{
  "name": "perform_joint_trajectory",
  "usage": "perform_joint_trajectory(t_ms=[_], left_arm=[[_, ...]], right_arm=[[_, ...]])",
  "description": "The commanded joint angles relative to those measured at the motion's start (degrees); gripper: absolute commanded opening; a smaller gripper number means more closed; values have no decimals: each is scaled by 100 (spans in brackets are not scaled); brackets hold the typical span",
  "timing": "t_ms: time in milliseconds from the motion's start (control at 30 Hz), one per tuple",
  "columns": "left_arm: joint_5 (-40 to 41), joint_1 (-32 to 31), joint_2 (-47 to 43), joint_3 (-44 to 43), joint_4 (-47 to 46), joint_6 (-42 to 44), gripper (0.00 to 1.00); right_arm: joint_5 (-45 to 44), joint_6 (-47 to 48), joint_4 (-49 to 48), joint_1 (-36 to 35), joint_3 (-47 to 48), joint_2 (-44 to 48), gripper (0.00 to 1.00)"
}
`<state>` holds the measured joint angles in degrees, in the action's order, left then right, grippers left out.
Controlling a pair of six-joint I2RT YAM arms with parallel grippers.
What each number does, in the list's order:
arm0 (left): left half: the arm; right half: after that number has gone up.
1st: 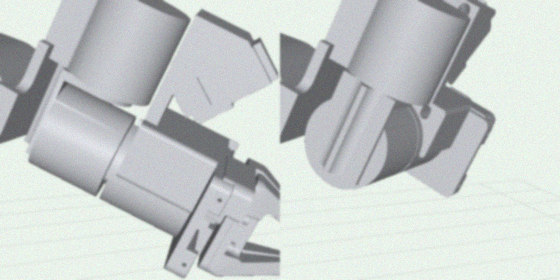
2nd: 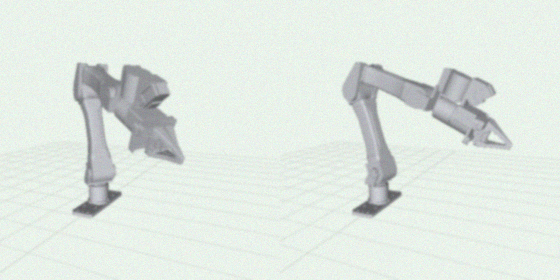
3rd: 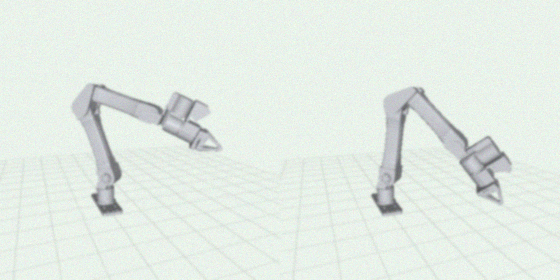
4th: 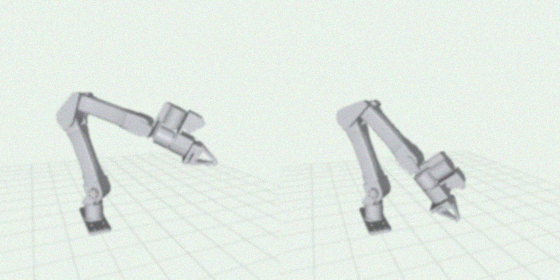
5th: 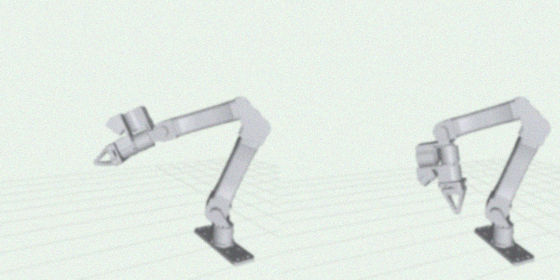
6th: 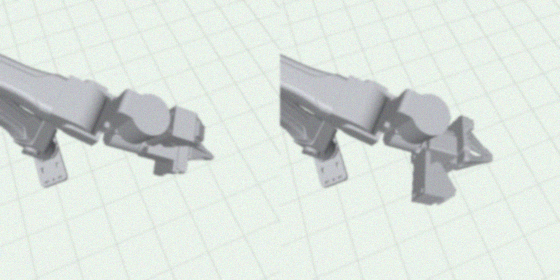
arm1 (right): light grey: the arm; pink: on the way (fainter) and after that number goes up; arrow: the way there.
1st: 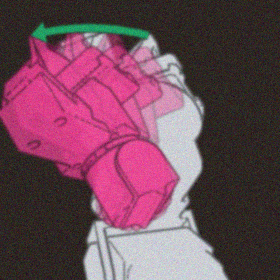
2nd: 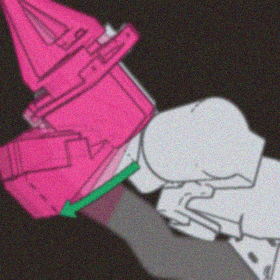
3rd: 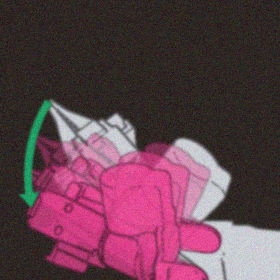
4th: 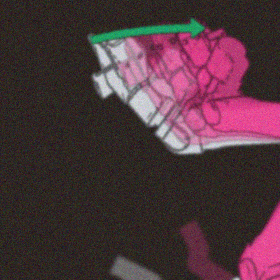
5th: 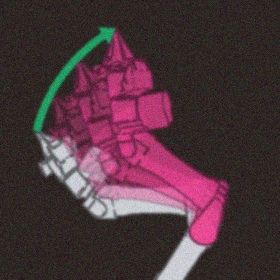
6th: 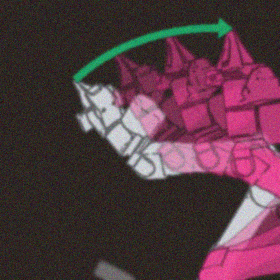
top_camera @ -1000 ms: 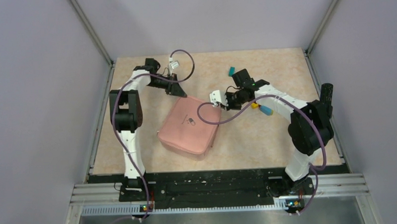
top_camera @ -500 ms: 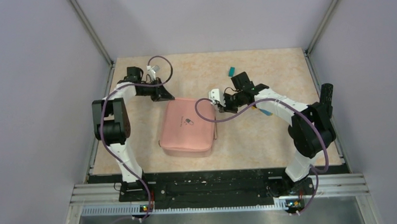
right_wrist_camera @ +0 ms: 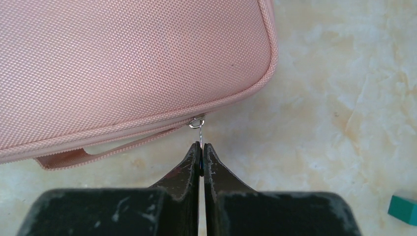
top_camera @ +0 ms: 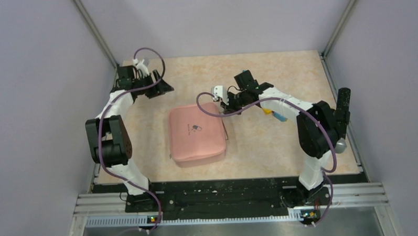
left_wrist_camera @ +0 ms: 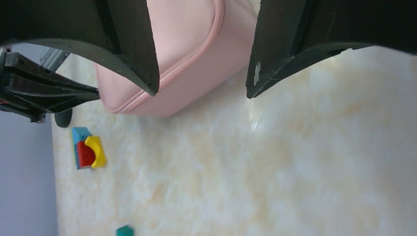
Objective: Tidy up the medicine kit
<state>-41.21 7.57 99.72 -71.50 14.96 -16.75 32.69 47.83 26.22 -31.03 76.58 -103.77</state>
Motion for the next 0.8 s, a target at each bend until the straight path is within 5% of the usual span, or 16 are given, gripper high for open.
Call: perform_joint_trajectory(t_ms=[0, 367, 700, 767], left_arm=[[-985, -528, 812, -1362, -185, 996, 69], [-1884, -1867, 2082, -2047, 185, 1861, 61], [-2138, -1997, 2334, -2213, 1860, 3316, 55], [-2049, -1997, 2392, -2304, 2337, 3676, 45]], right_arm=[[-89, 382, -194, 34, 730, -328, 0], [-61, 471, -273, -2, 1165, -539, 0], [-87, 473, -309, -23, 1043, -504, 0], [-87, 467, -310, -32, 1045, -512, 0]])
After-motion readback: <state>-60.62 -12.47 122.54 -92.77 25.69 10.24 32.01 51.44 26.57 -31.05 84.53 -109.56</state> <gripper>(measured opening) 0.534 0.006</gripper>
